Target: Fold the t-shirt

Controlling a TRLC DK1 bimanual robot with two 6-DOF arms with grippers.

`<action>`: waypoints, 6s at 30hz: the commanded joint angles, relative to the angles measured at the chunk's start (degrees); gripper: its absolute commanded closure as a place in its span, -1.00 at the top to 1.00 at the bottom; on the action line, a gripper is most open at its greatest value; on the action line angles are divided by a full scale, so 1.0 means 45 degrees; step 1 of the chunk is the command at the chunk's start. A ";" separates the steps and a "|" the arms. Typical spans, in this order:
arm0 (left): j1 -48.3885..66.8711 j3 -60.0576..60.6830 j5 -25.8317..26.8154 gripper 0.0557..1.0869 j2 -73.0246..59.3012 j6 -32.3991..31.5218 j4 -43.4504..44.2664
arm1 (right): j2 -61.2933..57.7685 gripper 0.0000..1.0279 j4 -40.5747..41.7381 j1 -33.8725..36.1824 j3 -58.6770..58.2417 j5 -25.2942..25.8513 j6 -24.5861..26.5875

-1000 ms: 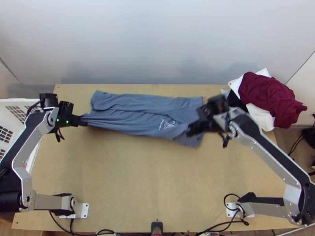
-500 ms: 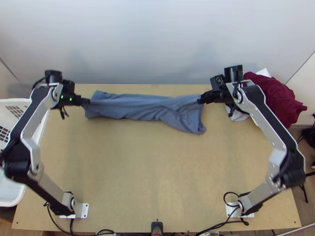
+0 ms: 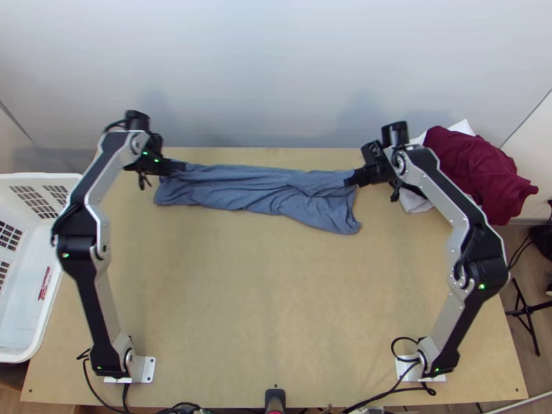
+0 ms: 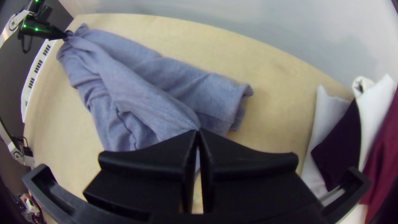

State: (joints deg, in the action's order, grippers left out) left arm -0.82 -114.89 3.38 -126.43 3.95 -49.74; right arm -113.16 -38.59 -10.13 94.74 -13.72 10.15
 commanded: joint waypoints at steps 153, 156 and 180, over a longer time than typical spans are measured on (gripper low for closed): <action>0.4284 -0.0152 0.1730 0.91 0.3467 -0.2029 0.1130 | 0.5050 0.93 0.7130 0.1158 -1.0780 -0.2968 -1.0674; 0.3971 0.0434 0.1711 0.91 0.3955 -0.2010 0.1228 | 0.4269 0.93 0.7247 0.0904 -1.0174 -0.2968 -1.0596; 0.2858 0.3852 0.1574 0.91 0.6612 -0.1814 0.1873 | 0.0460 0.51 0.7501 -0.0249 -0.6795 -0.4140 -0.9522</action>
State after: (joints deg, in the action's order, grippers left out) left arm 13.32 -102.08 10.44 -99.57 -4.62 -41.65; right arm -106.28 -4.32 -11.88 60.45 -29.47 -35.59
